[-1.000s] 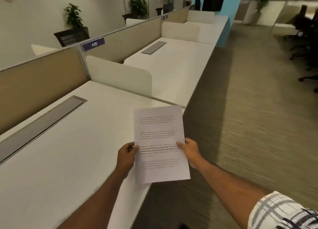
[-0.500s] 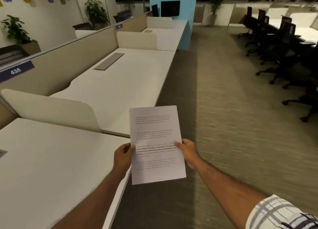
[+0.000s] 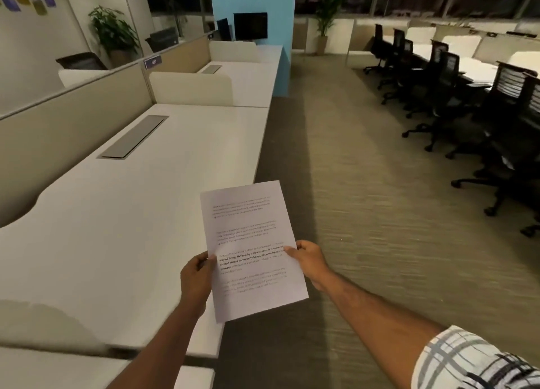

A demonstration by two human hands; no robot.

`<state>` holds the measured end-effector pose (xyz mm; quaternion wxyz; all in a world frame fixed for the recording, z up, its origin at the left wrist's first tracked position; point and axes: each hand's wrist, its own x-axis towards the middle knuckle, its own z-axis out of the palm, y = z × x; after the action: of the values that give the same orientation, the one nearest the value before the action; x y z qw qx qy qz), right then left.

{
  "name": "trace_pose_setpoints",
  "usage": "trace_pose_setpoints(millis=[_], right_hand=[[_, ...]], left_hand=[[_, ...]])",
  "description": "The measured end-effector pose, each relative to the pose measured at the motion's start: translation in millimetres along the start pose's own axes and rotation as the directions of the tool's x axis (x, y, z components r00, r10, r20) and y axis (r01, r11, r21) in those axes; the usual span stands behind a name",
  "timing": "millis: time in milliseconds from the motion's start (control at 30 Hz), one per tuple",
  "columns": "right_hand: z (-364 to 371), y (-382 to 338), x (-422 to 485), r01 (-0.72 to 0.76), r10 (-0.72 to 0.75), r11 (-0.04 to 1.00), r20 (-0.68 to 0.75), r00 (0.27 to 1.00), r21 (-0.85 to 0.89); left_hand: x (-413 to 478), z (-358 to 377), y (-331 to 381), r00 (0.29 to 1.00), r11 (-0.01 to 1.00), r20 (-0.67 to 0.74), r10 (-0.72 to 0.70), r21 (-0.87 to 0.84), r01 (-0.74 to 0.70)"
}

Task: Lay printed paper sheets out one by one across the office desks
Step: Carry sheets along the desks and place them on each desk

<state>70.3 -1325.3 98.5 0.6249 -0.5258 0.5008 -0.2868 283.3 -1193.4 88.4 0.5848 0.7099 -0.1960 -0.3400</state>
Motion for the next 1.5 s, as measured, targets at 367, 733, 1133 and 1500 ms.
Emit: trace_pose_setpoints(millis=[367,733,1133,1500], right_hand=[[32.7,-57.7,184.8,-0.008,0.015,0.999,0.138,0.99,-0.052],[54.7,-150.0,405.7,0.143,-0.042,0.958,0.374,0.926,-0.247],[166.9,-198.7,558.4,0.238,-0.058,0.93,0.529,0.846,-0.279],[242.4,-208.5,656.3,0.258,0.01,0.886,0.571,0.821,-0.386]], left_hand=[[167.4,41.3,33.5,0.988,0.995,-0.146,-0.048,-0.092,0.035],[311.4,101.5,86.4,0.905,0.956,-0.407,-0.123,-0.293,-0.002],[434.6,74.9,92.8,0.813,0.958,-0.559,-0.162,-0.288,-0.007],[504.2,91.3,85.6,0.76,0.996,-0.646,-0.069,-0.008,0.083]])
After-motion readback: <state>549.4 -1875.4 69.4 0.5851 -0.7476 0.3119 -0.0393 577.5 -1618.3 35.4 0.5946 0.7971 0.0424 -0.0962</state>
